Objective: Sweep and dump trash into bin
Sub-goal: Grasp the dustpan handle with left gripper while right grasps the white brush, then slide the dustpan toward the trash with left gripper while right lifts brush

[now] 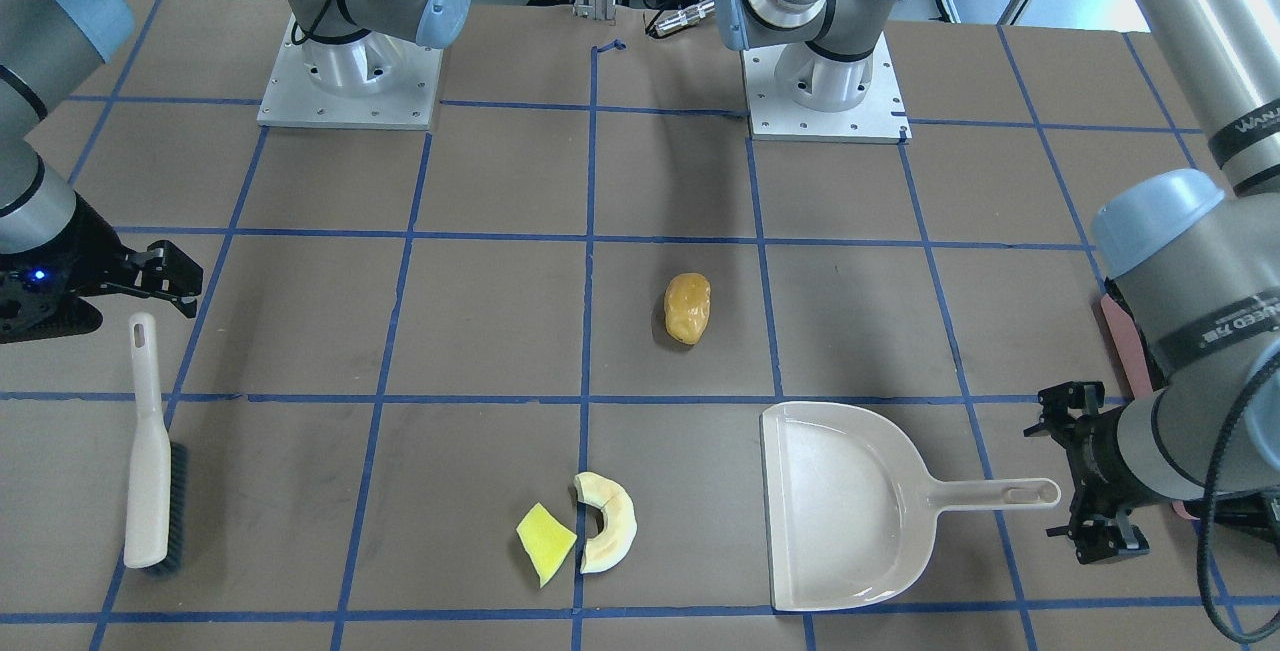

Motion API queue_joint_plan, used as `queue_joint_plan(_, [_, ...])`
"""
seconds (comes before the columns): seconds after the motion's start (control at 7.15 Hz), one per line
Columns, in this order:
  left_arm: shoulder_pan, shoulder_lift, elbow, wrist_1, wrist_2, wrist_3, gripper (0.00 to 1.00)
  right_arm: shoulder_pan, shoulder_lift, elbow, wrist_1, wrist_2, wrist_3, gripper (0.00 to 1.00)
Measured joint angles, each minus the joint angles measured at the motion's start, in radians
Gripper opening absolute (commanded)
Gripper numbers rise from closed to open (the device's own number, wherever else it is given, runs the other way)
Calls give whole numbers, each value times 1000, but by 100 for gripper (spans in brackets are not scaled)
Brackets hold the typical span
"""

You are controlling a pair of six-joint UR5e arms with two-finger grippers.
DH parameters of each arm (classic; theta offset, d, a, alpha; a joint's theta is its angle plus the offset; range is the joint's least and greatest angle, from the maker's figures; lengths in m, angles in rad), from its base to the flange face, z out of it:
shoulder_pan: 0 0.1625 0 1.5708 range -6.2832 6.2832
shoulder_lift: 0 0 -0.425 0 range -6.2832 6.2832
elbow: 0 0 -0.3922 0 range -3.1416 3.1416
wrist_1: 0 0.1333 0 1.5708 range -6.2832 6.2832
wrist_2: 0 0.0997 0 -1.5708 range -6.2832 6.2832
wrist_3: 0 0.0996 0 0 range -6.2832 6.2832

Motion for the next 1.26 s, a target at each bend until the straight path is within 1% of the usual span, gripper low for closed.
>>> queue_joint_plan(0.14, [-1,-12,-33,54,2,-3,100,-28,28,25,-59,0,-90,100])
queue_joint_plan(0.28, [0,-18,-101,175,6,2,100,-47,61,36,-111,-1,-175,100])
queue_joint_plan(0.42, [4,-19,-175,298,14,19,98,-59,93,40,-140,-2,-224,100])
queue_joint_plan(0.56, [16,-12,-210,327,25,51,96,-66,115,46,-150,-3,-244,100])
queue_joint_plan(0.84, [34,-3,-192,251,28,96,83,-70,127,60,-155,-3,-251,100])
queue_joint_plan(0.98, [36,-7,-186,234,27,104,79,-70,129,63,-156,-2,-246,98])
queue_joint_plan(1.12, [37,-9,-184,228,21,110,51,-70,131,65,-157,0,-235,94])
queue_joint_plan(1.26, [37,-11,-184,227,8,119,23,-70,131,66,-157,1,-219,93])
